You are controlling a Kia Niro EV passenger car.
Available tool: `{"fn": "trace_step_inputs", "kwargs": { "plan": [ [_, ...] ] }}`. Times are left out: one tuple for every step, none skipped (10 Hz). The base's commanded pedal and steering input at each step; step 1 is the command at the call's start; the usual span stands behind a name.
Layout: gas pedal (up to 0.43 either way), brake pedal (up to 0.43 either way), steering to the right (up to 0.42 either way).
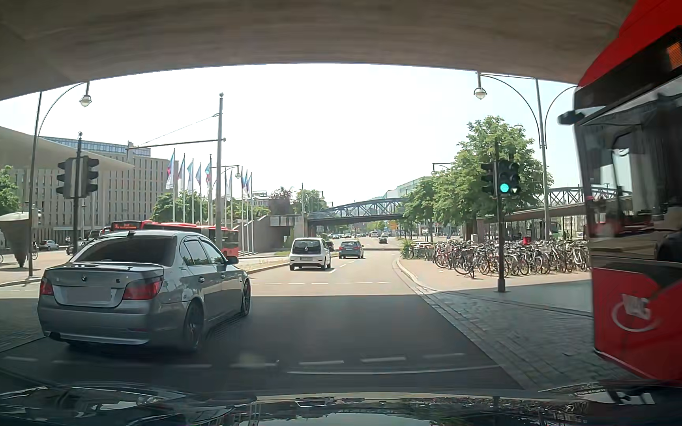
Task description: Follow the waypoints while adhering to traffic rules and regulations
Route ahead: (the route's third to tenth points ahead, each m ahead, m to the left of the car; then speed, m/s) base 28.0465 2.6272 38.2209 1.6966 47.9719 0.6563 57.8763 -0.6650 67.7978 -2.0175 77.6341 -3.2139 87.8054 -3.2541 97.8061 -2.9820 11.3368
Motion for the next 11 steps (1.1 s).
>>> {"fn": "trace_step_inputs", "kwargs": {
  "plan": [
    [0.098,0.0,0.0],
    [0.098,0.0,0.0],
    [0.098,0.0,0.0],
    [0.098,0.0,0.0],
    [0.098,0.0,0.001],
    [0.098,0.0,0.003],
    [0.098,0.0,0.004],
    [0.098,0.0,0.004],
    [0.098,0.0,0.004],
    [0.098,0.0,0.005],
    [0.079,0.0,0.005]
  ]
}}
